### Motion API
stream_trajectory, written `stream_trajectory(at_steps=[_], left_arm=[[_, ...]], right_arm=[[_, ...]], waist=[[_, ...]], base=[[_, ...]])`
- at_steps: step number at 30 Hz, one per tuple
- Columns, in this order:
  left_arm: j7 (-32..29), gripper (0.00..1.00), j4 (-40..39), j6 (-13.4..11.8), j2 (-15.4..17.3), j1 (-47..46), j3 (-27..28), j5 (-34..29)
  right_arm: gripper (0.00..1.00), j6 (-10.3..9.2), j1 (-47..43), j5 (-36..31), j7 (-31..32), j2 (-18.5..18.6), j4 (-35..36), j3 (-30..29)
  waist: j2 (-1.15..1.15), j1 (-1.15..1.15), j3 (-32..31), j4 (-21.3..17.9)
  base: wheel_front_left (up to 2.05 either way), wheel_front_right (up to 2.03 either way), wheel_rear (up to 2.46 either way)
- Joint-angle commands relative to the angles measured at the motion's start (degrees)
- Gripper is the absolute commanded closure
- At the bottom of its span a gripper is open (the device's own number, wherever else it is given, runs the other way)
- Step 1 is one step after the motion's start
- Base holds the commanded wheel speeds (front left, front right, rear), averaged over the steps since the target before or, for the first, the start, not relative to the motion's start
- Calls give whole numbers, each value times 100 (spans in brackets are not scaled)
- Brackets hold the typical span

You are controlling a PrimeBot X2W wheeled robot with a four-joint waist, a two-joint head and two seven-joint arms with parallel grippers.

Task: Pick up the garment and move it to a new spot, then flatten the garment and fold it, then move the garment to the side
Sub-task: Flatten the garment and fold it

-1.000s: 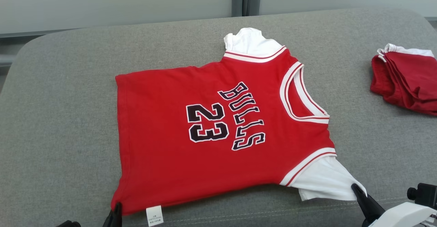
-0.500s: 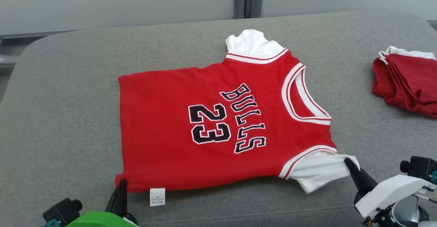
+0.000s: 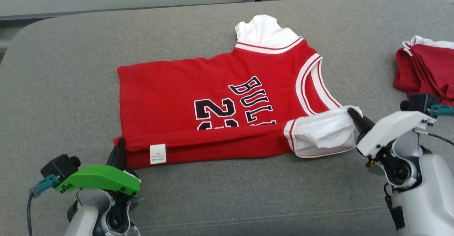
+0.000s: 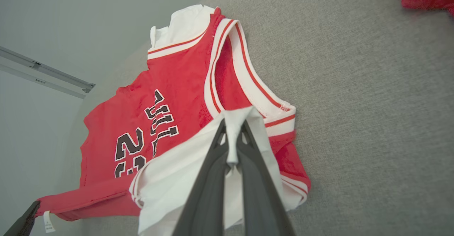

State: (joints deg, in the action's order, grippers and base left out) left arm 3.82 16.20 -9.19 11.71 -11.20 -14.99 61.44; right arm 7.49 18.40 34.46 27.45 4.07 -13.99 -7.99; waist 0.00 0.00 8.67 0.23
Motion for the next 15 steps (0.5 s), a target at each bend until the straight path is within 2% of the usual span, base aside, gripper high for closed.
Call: stream_trajectory(at_steps=[1, 8, 15], left_arm=[[-3, 100, 108, 23, 15, -177, 5, -37], [50, 100, 919, 171, -37, -999, -75, -199], [92, 100, 1481, 293, -94, -1439, -206, -314]], right_arm=[[100, 0, 175, -62, 17, 14, -130, 9], [100, 0, 1215, -284, 5, 13, -1202, 223], [100, 0, 1821, -379, -223, 113, -1964, 603]], waist=[[0, 0, 192, -23], [0, 0, 533, 6], [0, 0, 663, 72]], base=[[0, 0, 0], [0, 0, 0], [0, 0, 0]])
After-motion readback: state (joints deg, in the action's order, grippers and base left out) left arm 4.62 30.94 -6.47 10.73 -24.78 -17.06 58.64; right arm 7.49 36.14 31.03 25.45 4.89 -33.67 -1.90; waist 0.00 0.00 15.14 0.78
